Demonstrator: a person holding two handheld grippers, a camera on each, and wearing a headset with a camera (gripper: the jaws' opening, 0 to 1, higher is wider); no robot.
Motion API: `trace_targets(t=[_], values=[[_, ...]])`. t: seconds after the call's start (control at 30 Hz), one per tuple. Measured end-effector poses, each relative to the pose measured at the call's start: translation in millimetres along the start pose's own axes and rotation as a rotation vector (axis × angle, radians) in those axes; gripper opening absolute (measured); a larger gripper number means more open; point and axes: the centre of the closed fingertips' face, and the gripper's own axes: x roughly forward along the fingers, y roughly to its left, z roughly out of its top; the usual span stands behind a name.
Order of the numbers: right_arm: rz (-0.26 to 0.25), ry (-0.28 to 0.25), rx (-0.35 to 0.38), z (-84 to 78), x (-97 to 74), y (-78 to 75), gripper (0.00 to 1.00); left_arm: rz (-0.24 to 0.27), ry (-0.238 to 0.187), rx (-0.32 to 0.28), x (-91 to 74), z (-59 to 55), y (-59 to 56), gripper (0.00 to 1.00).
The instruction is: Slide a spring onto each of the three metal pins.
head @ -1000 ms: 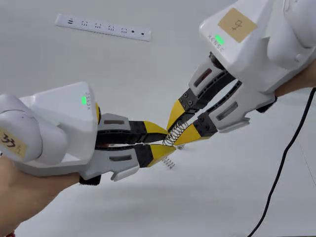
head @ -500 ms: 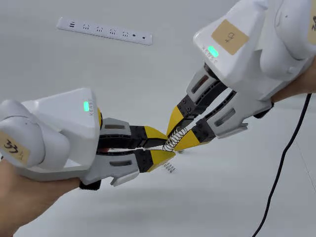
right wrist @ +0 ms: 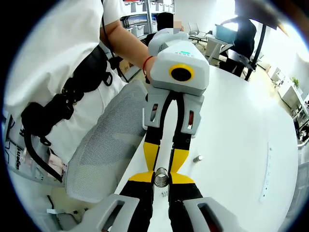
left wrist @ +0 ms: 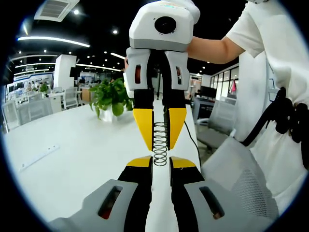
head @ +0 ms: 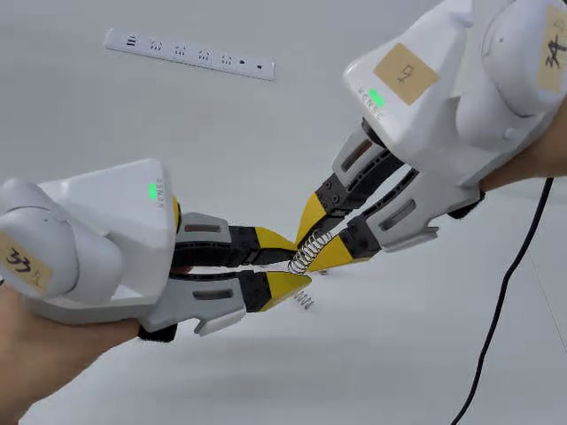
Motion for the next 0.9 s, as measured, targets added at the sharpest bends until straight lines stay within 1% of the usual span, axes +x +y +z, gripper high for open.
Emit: trace_targets(t=[0.2,0.37,0.53,0.6,0.73,0.8,0.9], values=[[-0.012,-0.005,0.012,3.8,0.2,-0.6,0.07,0.021,0.006,-0.005,-5.8,-4.2,3.7,0.14],[-0.032,-0.011,0.035,2.8,-1.2,-4.9,0.07,0.042,0.027,0.0,-14.1,-11.0,7.7,0.17],[-0.075,0.001,0.075,-4.8,-3.3,-14.5,0.07,0.074,0.05,0.009,-26.1,-19.8,13.1,0.2],[-0.088,0.006,0.093,-8.3,-3.3,-18.5,0.07,0.094,0.061,0.012,-32.0,-24.3,16.9,0.22],[-0.114,0.023,0.129,-17.5,0.8,-27.5,0.07,0.128,0.092,0.018,-43.8,-35.6,24.4,0.26],[-0.128,0.03,0.149,-22.7,3.2,-32.5,0.07,0.147,0.098,0.014,-50.0,-40.0,28.5,0.27],[-0.146,0.041,0.17,-29.6,5.8,-38.7,0.07,0.175,0.096,-0.001,-58.6,-44.1,34.5,0.3]])
